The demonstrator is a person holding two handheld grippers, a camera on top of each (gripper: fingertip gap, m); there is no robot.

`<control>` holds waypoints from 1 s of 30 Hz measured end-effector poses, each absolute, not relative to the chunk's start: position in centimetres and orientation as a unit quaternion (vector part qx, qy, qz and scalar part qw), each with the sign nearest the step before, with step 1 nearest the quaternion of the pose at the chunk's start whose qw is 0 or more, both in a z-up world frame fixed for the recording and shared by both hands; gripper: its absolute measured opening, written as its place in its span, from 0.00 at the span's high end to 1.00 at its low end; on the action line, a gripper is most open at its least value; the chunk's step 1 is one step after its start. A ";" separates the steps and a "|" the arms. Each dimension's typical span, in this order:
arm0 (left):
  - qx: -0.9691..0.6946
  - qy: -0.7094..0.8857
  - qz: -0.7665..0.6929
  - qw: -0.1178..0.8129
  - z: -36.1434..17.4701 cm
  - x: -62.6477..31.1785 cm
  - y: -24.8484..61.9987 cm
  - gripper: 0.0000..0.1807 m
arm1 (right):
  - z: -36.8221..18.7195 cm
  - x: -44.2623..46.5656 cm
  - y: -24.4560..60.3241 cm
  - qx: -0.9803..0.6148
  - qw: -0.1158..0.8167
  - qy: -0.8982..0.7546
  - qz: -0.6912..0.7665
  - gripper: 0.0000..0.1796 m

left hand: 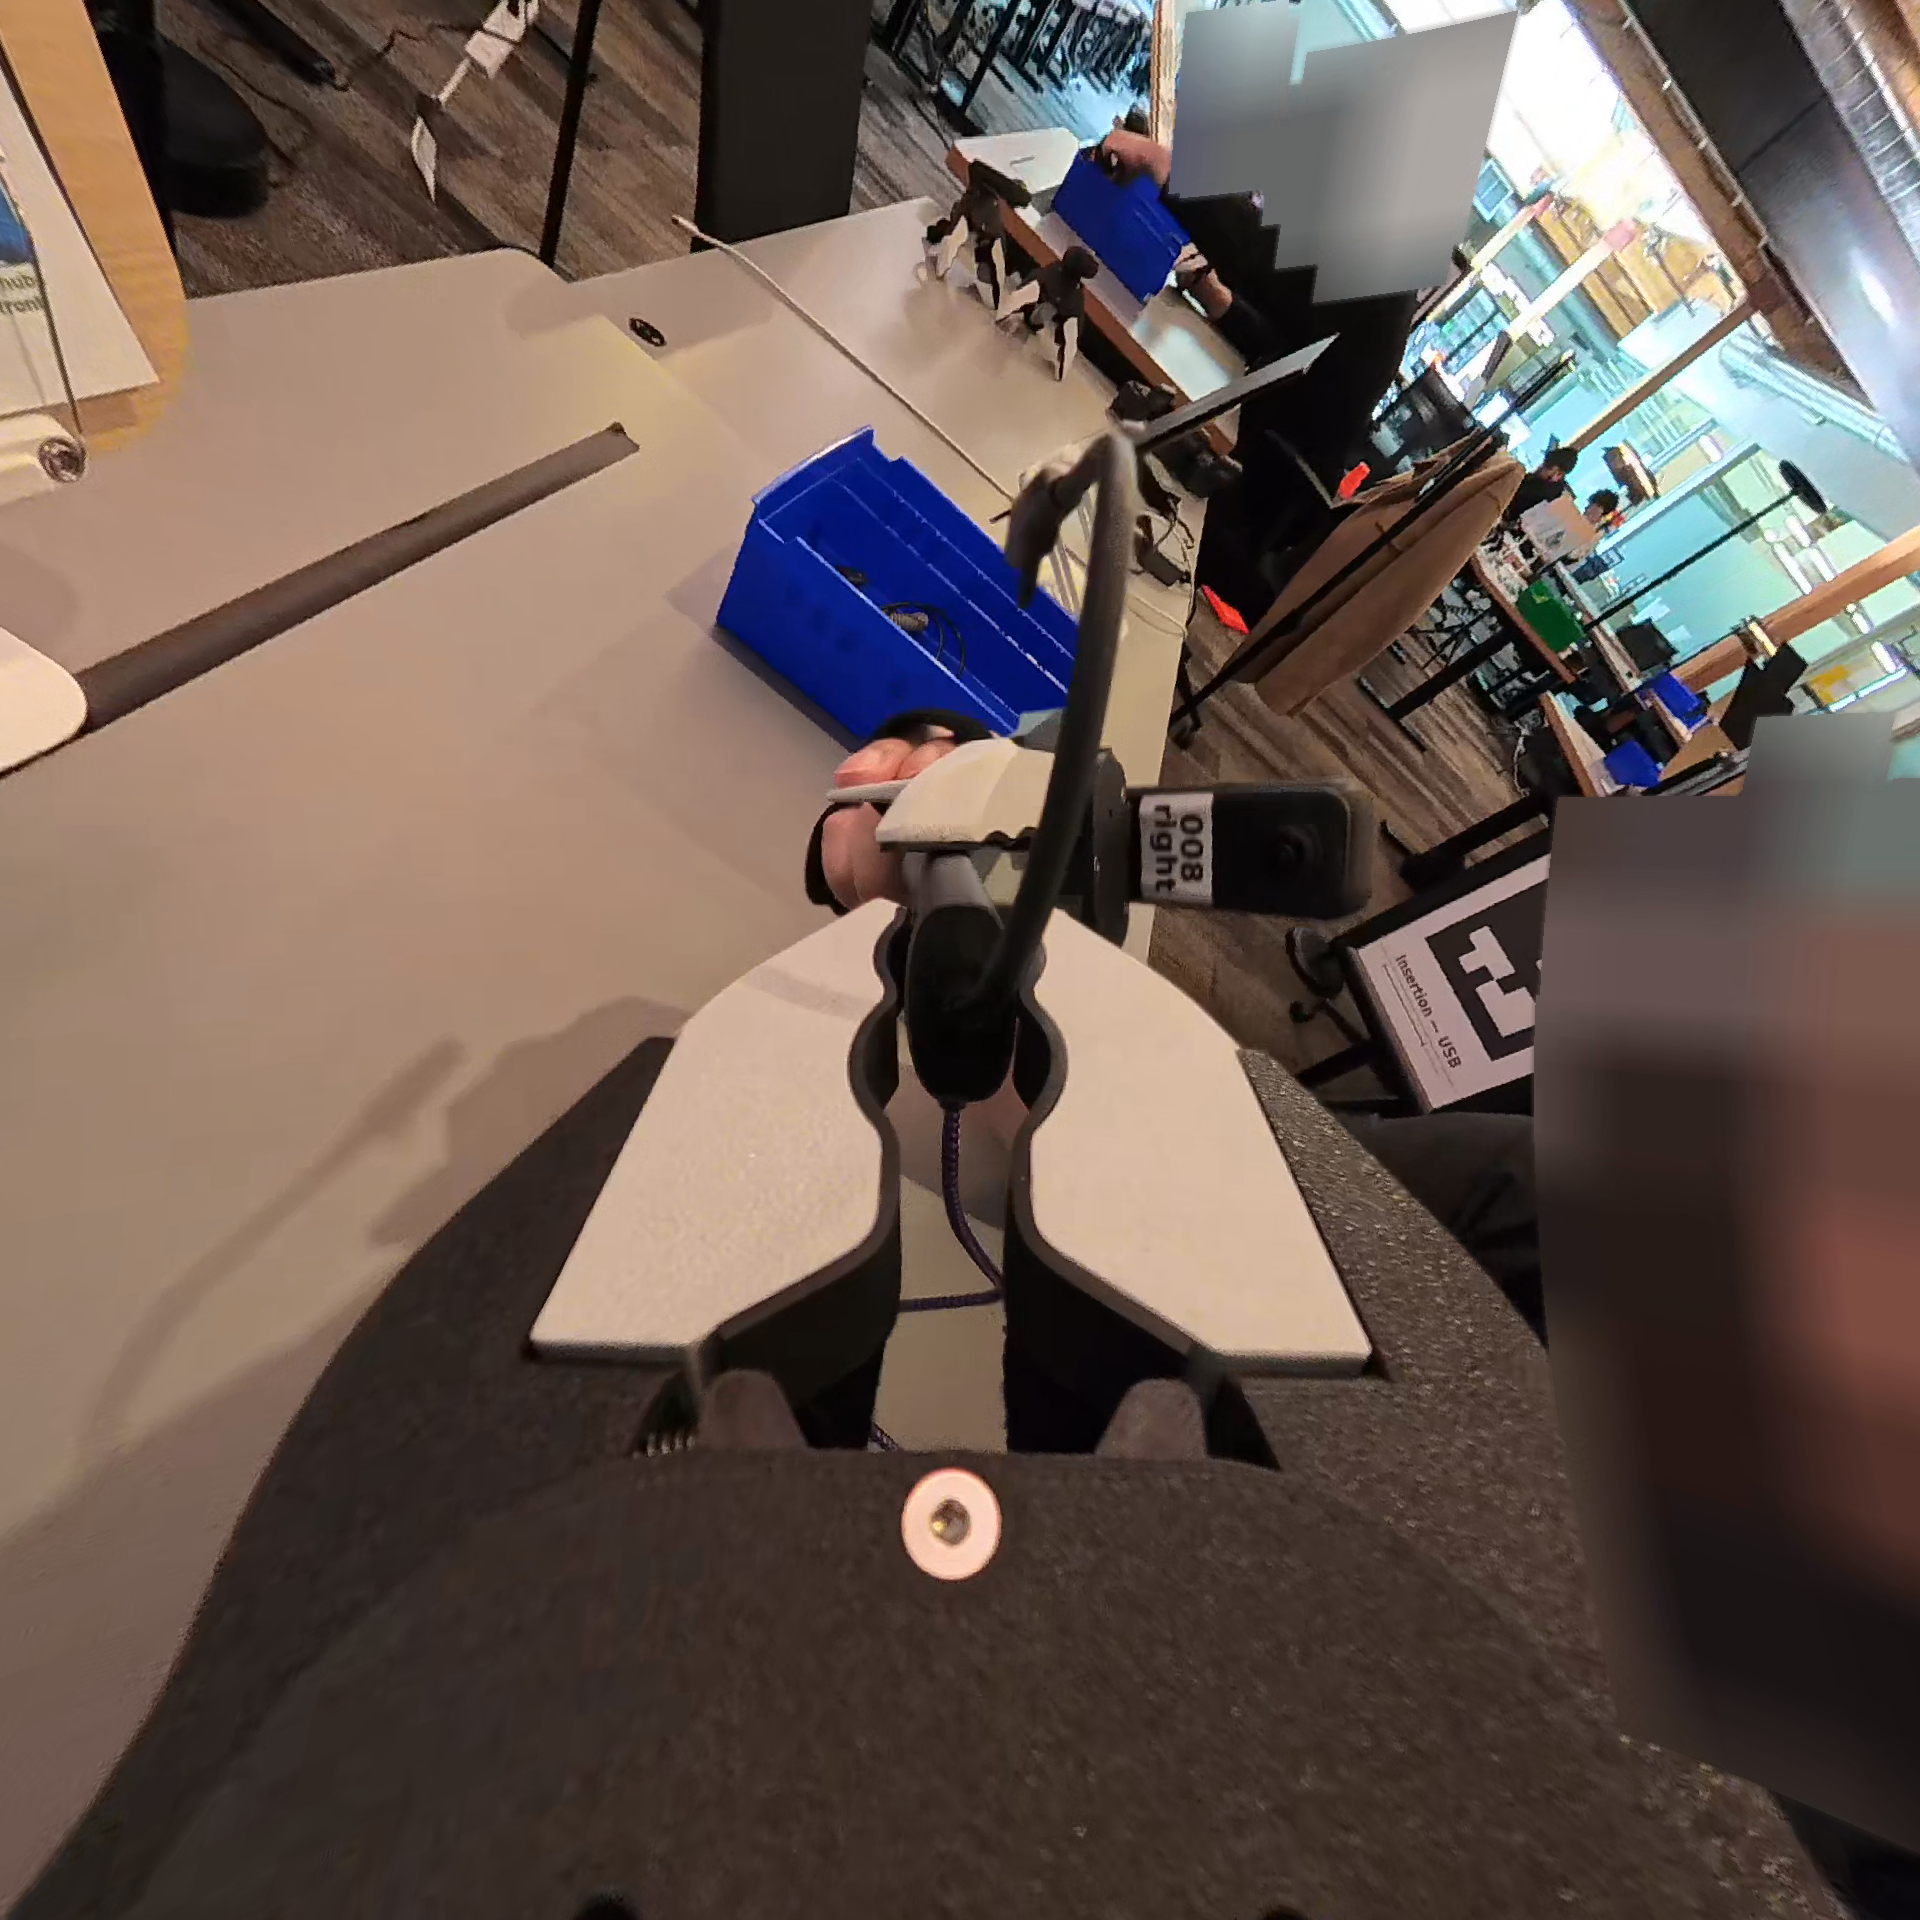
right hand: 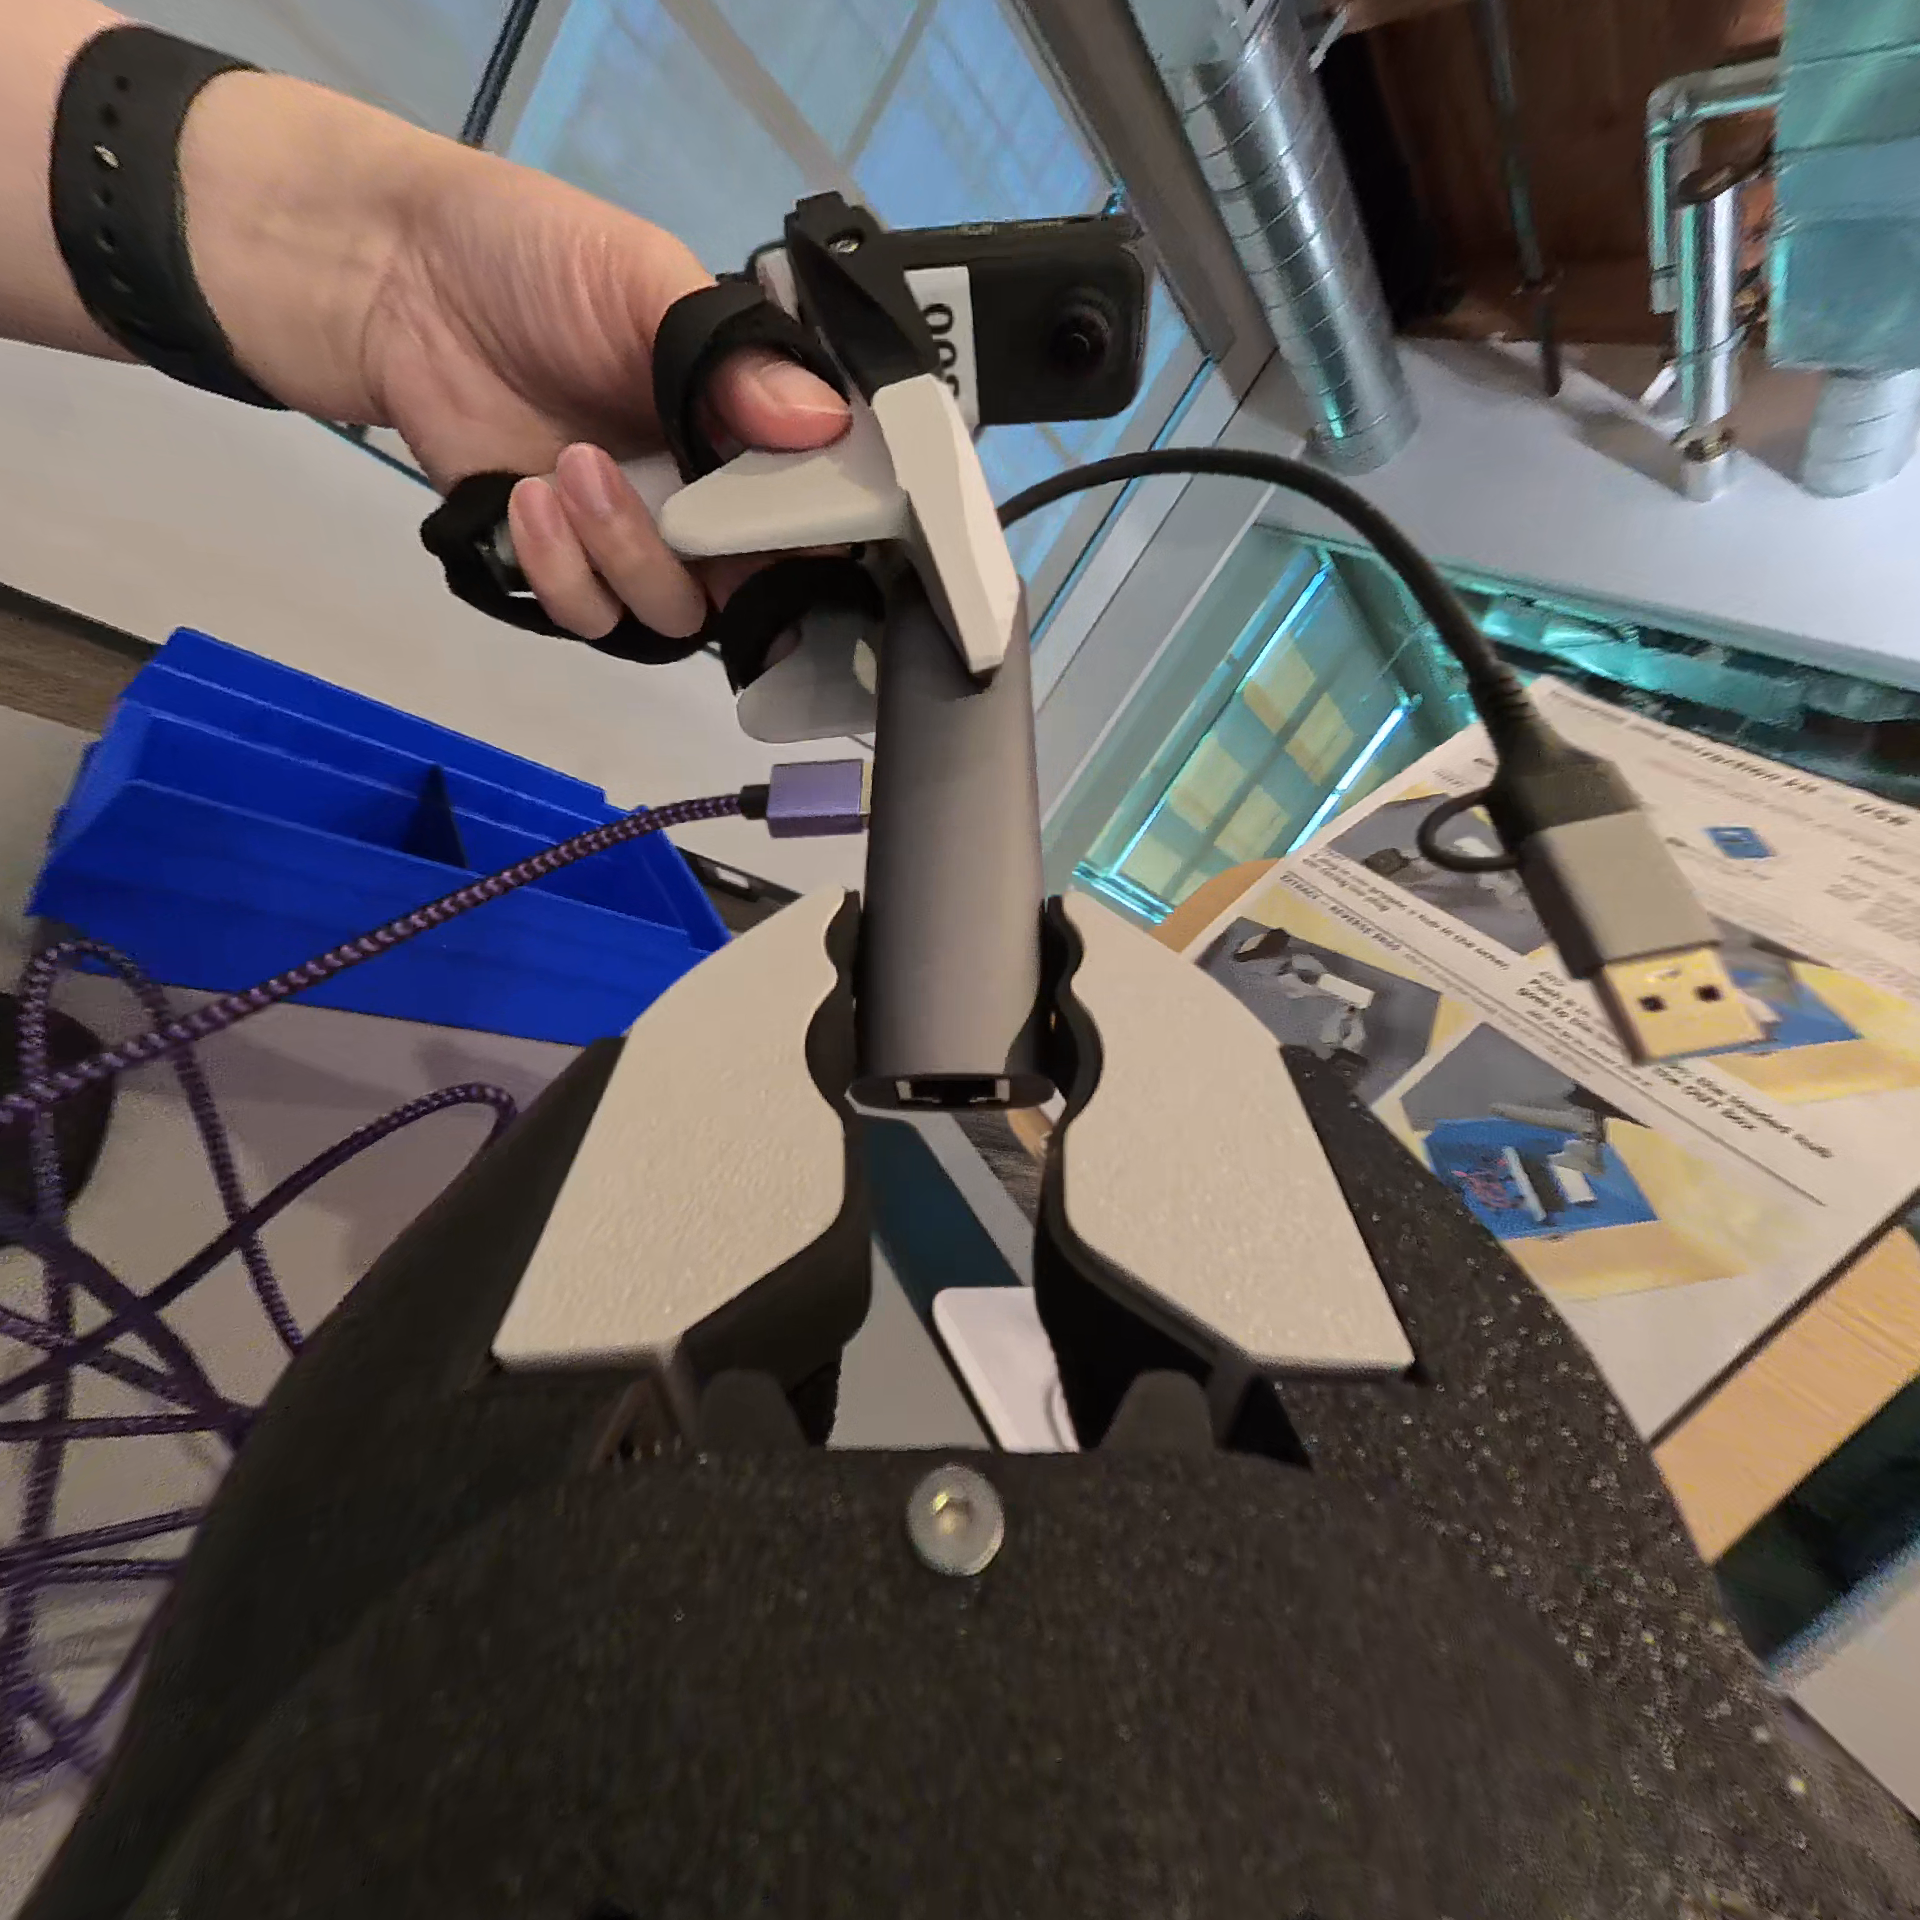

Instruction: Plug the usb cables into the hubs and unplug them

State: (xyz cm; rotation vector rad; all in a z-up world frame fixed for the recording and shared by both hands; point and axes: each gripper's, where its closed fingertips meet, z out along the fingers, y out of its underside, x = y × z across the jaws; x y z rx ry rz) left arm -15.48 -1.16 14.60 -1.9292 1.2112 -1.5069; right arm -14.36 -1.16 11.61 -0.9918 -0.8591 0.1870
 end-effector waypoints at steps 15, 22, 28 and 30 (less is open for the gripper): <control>-0.665 0.402 -0.589 0.222 15.6 -15.0 -0.8 0.84 | 11.8 -14.0 -0.3 -0.488 0.789 -0.361 0.098 0.82; -0.677 0.387 -0.571 0.255 15.0 -14.9 0.1 0.83 | 11.6 -14.3 0.5 -0.502 0.789 -0.345 0.075 0.82; -0.680 0.370 -0.568 0.281 14.1 -14.1 0.5 0.84 | 11.8 -14.4 1.2 -0.513 0.799 -0.310 0.050 0.82; -0.677 0.361 -0.568 0.298 14.2 -14.1 1.0 0.88 | 11.9 -14.5 1.3 -0.515 0.803 -0.295 0.047 0.82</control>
